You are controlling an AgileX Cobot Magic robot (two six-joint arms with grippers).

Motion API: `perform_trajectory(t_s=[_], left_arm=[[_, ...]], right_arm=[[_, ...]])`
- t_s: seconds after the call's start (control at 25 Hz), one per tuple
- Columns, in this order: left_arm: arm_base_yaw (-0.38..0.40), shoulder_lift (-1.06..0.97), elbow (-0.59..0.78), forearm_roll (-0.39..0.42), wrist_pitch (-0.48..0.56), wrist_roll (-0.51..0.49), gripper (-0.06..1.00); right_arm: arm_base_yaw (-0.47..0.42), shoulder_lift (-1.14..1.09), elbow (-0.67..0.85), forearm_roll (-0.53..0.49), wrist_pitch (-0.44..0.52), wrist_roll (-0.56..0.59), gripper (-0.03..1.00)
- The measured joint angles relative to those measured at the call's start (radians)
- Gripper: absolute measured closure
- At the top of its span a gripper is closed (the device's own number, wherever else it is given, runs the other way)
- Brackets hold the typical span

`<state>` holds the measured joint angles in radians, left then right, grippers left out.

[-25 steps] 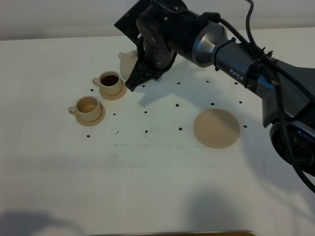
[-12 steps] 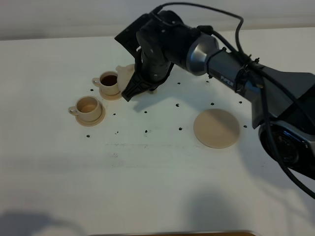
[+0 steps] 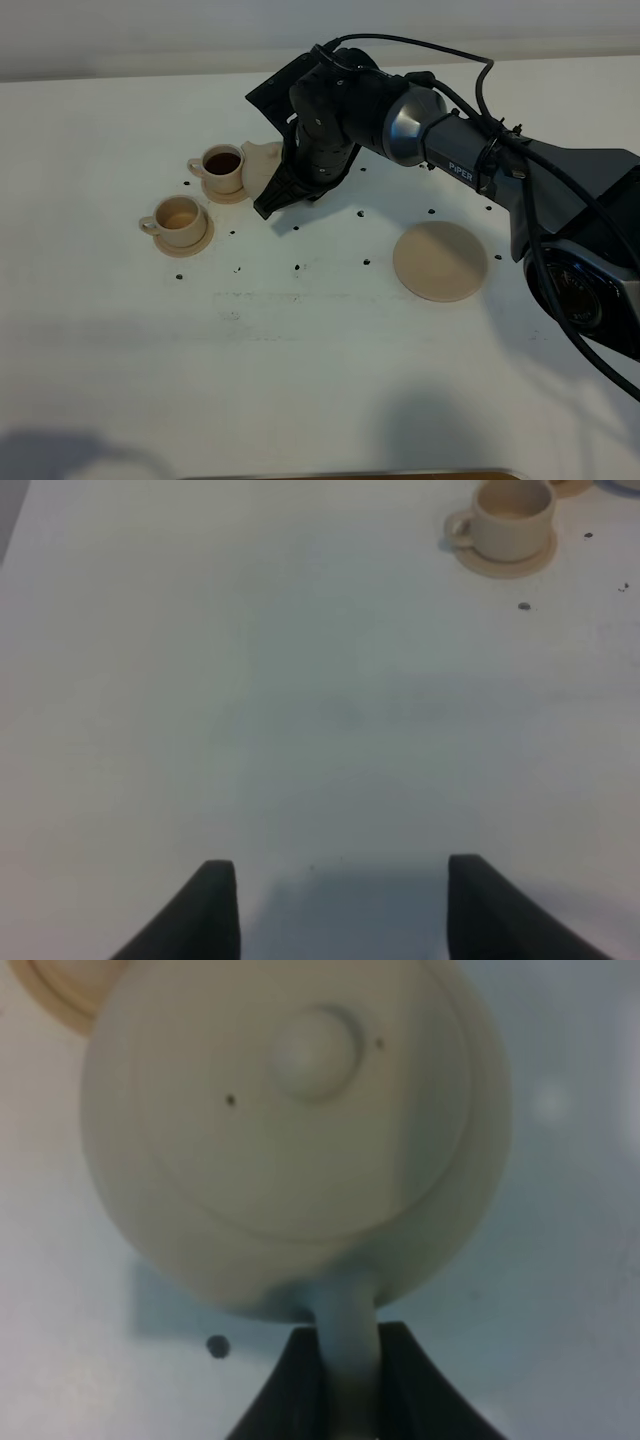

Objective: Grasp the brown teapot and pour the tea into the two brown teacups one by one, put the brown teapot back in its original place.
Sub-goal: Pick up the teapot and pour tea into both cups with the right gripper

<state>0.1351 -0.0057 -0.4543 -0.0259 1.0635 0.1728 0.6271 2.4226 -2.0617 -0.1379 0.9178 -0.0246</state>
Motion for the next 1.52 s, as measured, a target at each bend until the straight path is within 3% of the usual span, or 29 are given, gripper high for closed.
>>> perform_trajectory(t_s=[0.36, 0.72, 1.24, 1.52], left_arm=[[0.0, 0.0, 0.0, 0.0, 0.0, 0.0, 0.42], [0.0, 0.0, 0.0, 0.0, 0.0, 0.0, 0.42], [0.0, 0.0, 0.0, 0.0, 0.0, 0.0, 0.42], [0.0, 0.0, 0.0, 0.0, 0.0, 0.0, 0.42]], right_arm=[[0.0, -0.033, 0.0, -0.005, 0.009, 0.003, 0.88], [0.007, -0.143, 0.0, -0.078, 0.076, -0.004, 0.88], [0.126, -0.17, 0.008, -0.11, 0.125, -0.041, 0.88], [0.143, -0.234, 0.133, -0.105, 0.069, -0.047, 0.88]])
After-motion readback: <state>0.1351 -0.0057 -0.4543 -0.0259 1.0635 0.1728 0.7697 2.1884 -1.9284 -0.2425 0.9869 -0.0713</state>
